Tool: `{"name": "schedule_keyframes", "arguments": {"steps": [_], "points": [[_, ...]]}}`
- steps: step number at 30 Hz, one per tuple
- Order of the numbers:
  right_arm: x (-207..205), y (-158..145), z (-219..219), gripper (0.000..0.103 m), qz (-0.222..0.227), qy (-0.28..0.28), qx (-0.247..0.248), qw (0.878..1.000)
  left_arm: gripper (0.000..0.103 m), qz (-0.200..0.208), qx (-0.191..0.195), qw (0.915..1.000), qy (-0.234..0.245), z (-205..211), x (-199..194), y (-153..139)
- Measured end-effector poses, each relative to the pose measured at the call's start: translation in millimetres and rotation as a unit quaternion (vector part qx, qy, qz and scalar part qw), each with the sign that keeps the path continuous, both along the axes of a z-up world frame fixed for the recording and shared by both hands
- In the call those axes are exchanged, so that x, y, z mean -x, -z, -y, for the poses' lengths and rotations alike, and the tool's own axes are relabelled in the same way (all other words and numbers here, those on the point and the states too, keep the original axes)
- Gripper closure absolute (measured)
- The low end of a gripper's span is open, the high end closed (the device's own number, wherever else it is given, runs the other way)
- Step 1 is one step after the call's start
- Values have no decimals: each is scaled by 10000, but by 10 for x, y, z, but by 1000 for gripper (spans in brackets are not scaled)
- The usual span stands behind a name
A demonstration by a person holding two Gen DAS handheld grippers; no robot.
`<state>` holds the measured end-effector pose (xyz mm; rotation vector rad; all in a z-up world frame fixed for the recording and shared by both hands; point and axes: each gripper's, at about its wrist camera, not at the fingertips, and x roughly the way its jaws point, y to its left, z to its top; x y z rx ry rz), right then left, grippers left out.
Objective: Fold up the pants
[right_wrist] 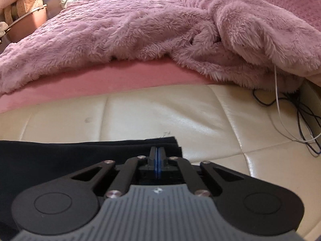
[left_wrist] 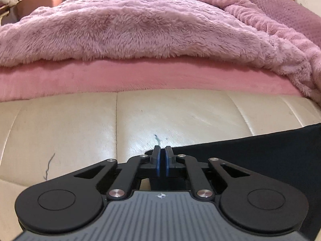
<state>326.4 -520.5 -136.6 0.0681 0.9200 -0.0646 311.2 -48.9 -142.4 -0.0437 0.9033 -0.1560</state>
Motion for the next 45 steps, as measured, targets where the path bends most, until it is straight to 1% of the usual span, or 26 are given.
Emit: {"name": "schedule_keyframes", "arguments": {"steps": [2, 4, 5, 7, 9, 12, 14, 15, 17, 18, 19, 22, 23, 24, 25, 27, 29, 30, 33, 37, 39, 42, 44, 45], "points": [[-34, 31, 10, 103, 17, 28, 135, 9999, 93, 16, -44, 10000, -33, -2, -37, 15], [-60, 41, 31, 103, 25, 164, 152, 9997, 93, 17, -317, 9994, -136, 10, -86, 12], [-67, 28, 37, 103, 19, 218, 143, 9997, 93, 3, -342, 9993, -174, -11, -96, -6], [-51, -42, 37, 103, 10, 285, 257, 9993, 92, 48, -209, 9993, -294, -92, -62, -91], [56, -150, 50, 101, 99, 370, 440, 9983, 92, 166, -110, 9994, -288, -146, 44, -198], [296, -279, 83, 101, 239, 206, 121, 9994, 92, 194, 59, 9996, -184, -192, 294, -326], [487, -323, 41, 100, 292, 13, 9, 9996, 92, 142, 203, 9997, -55, -172, 451, -370], [567, -328, 11, 96, 317, -98, -36, 9994, 92, 121, 232, 9997, 31, -151, 534, -374], [720, -323, -76, 73, 429, -387, -31, 9983, 92, 81, 256, 9995, 189, -82, 728, -363], [780, -308, -123, 70, 469, -506, 53, 9976, 92, 51, 251, 9993, 279, -50, 829, -356], [825, -279, -175, 70, 450, -614, 148, 9970, 92, 29, 224, 9990, 395, -9, 919, -334], [876, -127, -257, 73, 160, -924, 523, 9942, 92, -163, 73, 9977, 647, 87, 1128, -217], [881, -77, -255, 77, 12, -974, 635, 9932, 92, -230, -17, 9975, 667, 109, 1170, -171], [887, -49, -236, 77, -88, -967, 740, 9925, 92, -312, -115, 9972, 672, 118, 1210, -112], [912, -42, -220, 77, -80, -985, 807, 9918, 92, -288, -157, 9972, 672, 118, 1247, -79], [940, -24, -163, 77, -214, -944, 942, 9908, 92, -229, -242, 9970, 697, 103, 1302, -56], [982, -39, -57, 77, -287, -795, 823, 9930, 92, -290, -180, 9974, 631, 74, 1287, -65], [991, -43, -26, 77, -333, -746, 865, 9929, 92, -314, -161, 9975, 606, 53, 1292, -70], [988, -63, 26, 77, -398, -681, 876, 9930, 92, -277, -272, 9973, 628, 60, 1351, -79], [1016, -134, -63, 79, -422, -672, 1075, 9910, 92, -300, -292, 9971, 630, 2, 1502, -115], [1061, -186, -84, 78, -393, -505, 1095, 9919, 90, -327, -291, 9966, 695, -45, 1593, -138], [1193, -315, -97, 78, -187, -250, 848, 9959, 89, -387, -258, 9962, 737, -112, 1680, -181], [1269, -389, -174, 77, -50, -183, 671, 9976, 88, -420, -176, 9963, 724, -164, 1717, -222], [1313, -425, -241, 76, 15, -180, 583, 9981, 85, -396, -76, 9970, 662, -209, 1726, -244]]}}
